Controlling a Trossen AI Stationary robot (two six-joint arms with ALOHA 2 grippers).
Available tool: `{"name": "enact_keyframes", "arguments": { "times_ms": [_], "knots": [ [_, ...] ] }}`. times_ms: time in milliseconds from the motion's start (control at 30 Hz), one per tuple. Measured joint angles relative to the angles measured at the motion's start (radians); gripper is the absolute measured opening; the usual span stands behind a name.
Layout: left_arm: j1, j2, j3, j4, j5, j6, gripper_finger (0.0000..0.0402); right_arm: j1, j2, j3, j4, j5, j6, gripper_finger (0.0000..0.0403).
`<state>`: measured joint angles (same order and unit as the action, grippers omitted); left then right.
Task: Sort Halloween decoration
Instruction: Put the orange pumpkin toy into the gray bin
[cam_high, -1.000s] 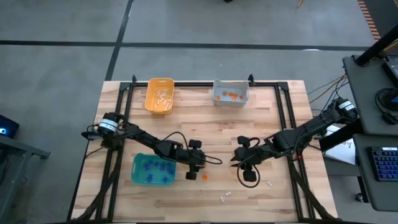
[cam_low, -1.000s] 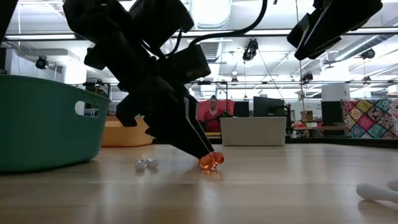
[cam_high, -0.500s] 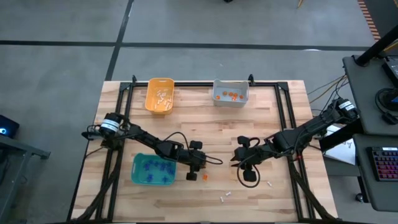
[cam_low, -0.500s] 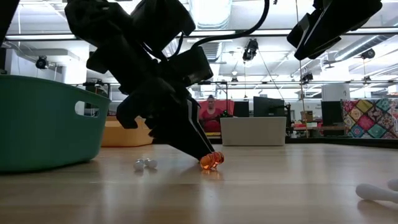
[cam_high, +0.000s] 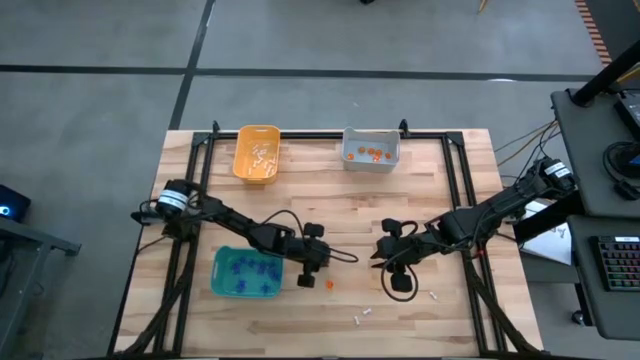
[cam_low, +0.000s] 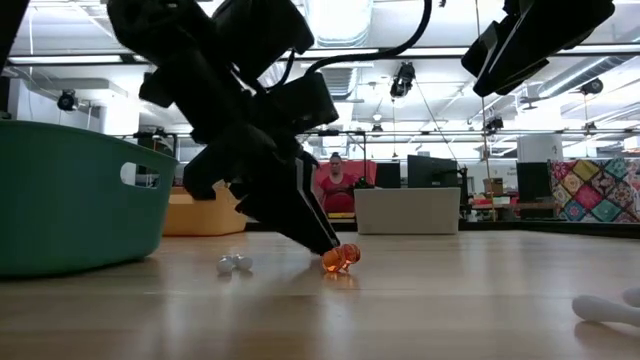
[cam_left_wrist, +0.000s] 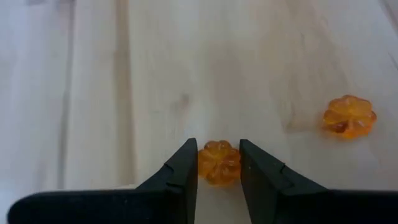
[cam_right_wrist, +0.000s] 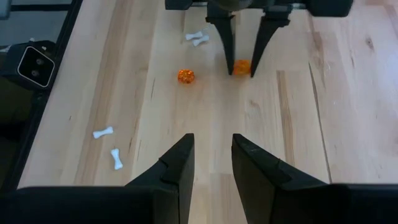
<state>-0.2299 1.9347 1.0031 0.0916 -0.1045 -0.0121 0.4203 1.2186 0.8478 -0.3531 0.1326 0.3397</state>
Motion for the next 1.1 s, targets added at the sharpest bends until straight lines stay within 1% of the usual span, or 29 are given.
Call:
{"name": "enact_keyframes", "arguments": {
  "times_ms": [167, 367, 500, 633, 767, 867, 1000, 1100],
  "knots": [
    [0.026, -0.041, 0.049, -0.111, -0.02, 0.04, 0.0072, 0.0, -0.002, 0.002, -0.012, 0.0, 0.0, 0.0096],
    [0.083, -0.065, 0.155, -0.229, -0.019, 0.157, 0.0072, 0.0, -0.043, 0.01, -0.053, 0.0, -0.002, 0.0096],
    [0.147, -0.066, 0.247, -0.281, -0.017, 0.257, 0.0072, 0.0, -0.094, 0.01, -0.069, 0.0, -0.015, 0.0096],
    [0.232, -0.066, 0.337, -0.288, -0.017, 0.336, 0.0072, 0.001, -0.145, 0.01, -0.068, 0.0, -0.054, 0.0096],
    [0.338, -0.066, 0.427, -0.29, -0.017, 0.341, 0.0072, 0.001, -0.178, 0.01, -0.062, 0.0, -0.091, 0.0096],
    [0.421, -0.057, 0.503, -0.285, -0.017, 0.293, 0.0073, 0.0, -0.185, 0.01, -0.047, 0.001, -0.124, 0.0096],
    [0.519, -0.008, 0.604, -0.276, -0.004, 0.232, 0.0073, 0.0, -0.181, 0.009, -0.039, 0.002, -0.16, 0.0096],
    [0.571, 0.048, 0.679, -0.276, 0.045, 0.231, 0.0073, 0.0, -0.177, 0.009, -0.03, 0.003, -0.169, 0.0096]
  ]
}}
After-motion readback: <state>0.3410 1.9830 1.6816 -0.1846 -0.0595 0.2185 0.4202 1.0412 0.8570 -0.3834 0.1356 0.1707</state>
